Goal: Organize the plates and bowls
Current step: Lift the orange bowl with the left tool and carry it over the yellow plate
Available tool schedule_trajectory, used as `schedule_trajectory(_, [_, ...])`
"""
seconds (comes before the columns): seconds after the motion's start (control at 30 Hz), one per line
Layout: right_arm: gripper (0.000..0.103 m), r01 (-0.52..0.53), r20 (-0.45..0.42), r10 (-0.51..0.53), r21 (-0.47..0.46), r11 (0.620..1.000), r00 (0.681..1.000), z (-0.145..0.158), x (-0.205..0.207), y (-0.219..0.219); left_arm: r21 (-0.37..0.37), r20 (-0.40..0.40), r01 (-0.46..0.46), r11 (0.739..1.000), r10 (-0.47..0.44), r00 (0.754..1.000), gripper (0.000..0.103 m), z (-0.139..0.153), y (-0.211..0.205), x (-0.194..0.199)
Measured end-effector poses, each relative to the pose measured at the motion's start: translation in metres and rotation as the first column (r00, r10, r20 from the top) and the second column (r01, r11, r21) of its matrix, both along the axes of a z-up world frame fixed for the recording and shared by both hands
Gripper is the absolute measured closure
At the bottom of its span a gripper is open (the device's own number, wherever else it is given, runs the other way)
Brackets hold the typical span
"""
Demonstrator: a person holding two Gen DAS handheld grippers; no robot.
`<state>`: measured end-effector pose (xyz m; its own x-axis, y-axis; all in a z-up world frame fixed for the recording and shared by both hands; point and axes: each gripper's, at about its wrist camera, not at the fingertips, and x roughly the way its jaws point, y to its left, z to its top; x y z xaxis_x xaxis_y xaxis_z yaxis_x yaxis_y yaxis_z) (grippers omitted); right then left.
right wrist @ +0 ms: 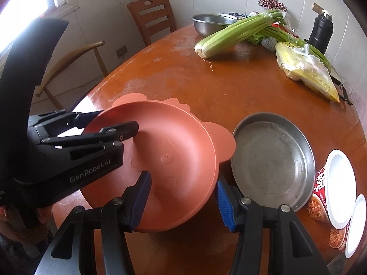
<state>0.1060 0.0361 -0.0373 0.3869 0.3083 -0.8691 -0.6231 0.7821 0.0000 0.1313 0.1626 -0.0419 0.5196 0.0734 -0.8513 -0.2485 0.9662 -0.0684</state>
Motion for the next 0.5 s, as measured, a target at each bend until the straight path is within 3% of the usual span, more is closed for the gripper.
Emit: schedule_trajectory(0.5, [0.048, -0.039, 0.031, 0.041, -0.039, 0.998, 0.999, 0.0017, -0.01, 0.0023, -0.011, 0.024, -0.008, 1.0, 0.009, 1.0, 0.056, 0.0075, 0.0027, -0.0023])
